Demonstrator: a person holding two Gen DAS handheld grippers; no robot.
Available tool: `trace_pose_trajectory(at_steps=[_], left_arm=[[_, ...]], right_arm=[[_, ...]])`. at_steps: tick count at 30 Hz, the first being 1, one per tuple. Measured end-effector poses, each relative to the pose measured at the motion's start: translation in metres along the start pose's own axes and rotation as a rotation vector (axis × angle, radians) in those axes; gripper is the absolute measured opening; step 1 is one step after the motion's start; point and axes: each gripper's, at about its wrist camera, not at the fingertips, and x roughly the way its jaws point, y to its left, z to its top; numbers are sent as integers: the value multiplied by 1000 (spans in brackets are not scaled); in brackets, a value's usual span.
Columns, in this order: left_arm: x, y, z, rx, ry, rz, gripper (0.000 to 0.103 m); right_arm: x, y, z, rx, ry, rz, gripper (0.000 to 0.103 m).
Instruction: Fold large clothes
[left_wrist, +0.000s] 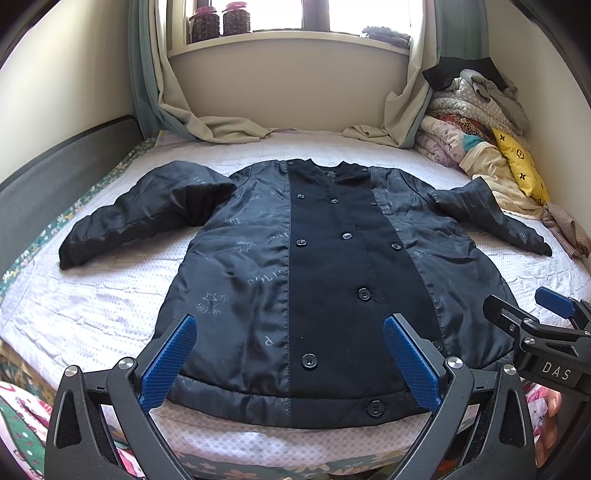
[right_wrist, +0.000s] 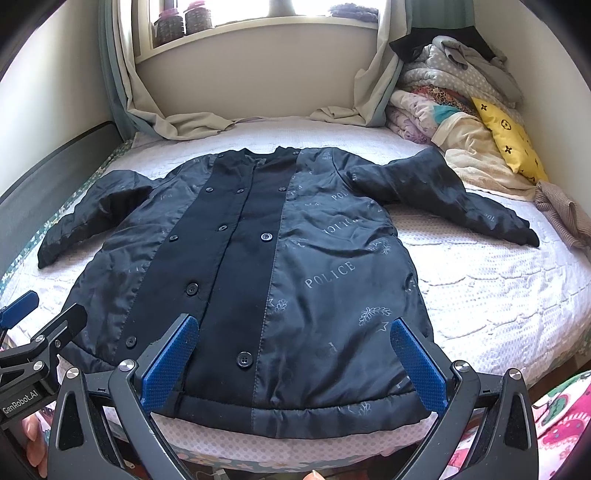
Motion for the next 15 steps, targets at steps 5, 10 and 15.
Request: trace_pose_trajectory(at_steps=[5,10,15], left_arm=[[0,0,0,0,0,2,102],[0,0,0,0,0,0,102],[0,0,0,-2,0,-1,102]], right_arm=[[0,0,0,-1,0,-1,103],[0,-1,0,0,1,-1,103],[0,-2,0,2,1,-1,103]])
